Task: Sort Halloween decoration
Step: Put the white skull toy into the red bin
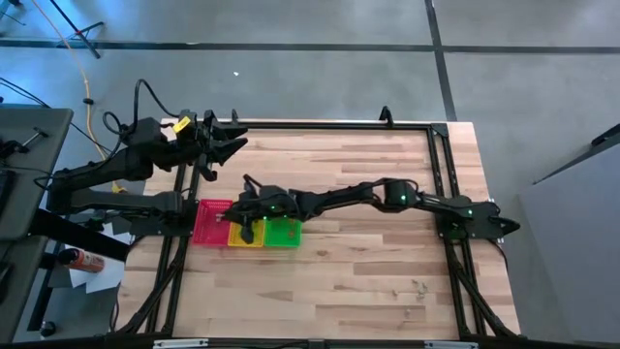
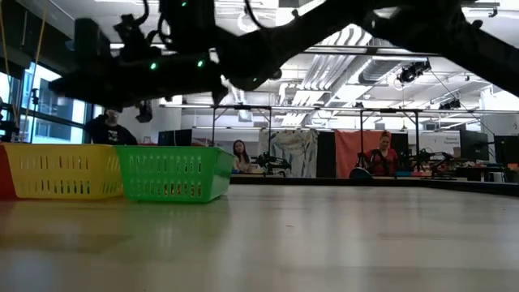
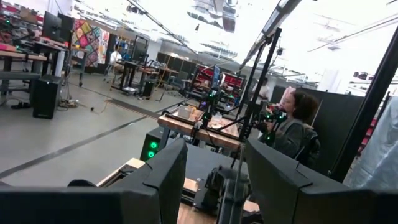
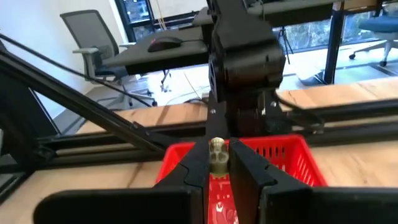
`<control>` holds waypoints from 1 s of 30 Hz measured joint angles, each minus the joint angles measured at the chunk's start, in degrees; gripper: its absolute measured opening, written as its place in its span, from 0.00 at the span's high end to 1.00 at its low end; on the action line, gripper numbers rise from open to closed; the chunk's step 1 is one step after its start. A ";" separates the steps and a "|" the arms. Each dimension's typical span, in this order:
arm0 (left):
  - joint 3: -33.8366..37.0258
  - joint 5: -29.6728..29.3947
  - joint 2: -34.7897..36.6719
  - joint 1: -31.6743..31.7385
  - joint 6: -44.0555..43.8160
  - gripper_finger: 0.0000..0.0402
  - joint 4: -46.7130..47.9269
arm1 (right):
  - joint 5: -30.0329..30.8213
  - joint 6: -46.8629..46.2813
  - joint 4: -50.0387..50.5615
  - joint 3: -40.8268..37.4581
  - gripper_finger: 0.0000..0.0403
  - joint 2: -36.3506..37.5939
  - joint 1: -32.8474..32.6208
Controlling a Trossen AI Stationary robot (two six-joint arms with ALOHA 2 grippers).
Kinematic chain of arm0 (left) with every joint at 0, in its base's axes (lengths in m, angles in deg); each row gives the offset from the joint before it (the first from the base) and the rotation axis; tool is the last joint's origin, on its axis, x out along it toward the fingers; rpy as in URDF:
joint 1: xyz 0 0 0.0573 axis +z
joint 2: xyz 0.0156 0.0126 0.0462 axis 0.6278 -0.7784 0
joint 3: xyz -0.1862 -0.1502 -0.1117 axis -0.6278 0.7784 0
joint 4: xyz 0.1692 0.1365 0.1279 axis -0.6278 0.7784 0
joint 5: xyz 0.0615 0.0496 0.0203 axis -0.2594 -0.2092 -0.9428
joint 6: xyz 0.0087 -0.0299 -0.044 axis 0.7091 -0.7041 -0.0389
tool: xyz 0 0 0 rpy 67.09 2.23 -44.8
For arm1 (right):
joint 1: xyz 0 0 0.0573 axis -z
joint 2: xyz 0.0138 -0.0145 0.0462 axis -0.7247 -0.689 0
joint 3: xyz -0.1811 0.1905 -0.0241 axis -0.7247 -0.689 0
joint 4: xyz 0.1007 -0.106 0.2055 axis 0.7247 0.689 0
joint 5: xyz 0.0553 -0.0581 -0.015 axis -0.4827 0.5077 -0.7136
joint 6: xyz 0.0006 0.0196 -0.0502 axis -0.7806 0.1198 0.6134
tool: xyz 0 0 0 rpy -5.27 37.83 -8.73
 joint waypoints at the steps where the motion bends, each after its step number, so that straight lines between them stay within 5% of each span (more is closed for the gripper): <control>1: 0.00 0.00 0.00 0.00 0.00 0.61 0.02 | -0.02 0.00 0.06 0.79 0.92 -0.97 0.04; 17: 0.00 0.02 0.00 -0.02 -1.46 0.61 -0.02 | 5.26 -6.67 0.95 3.68 0.89 -5.77 0.48; 30: 0.00 -1.40 0.00 0.00 -1.42 0.61 0.00 | 2.44 -6.18 0.95 3.68 0.54 -5.77 0.73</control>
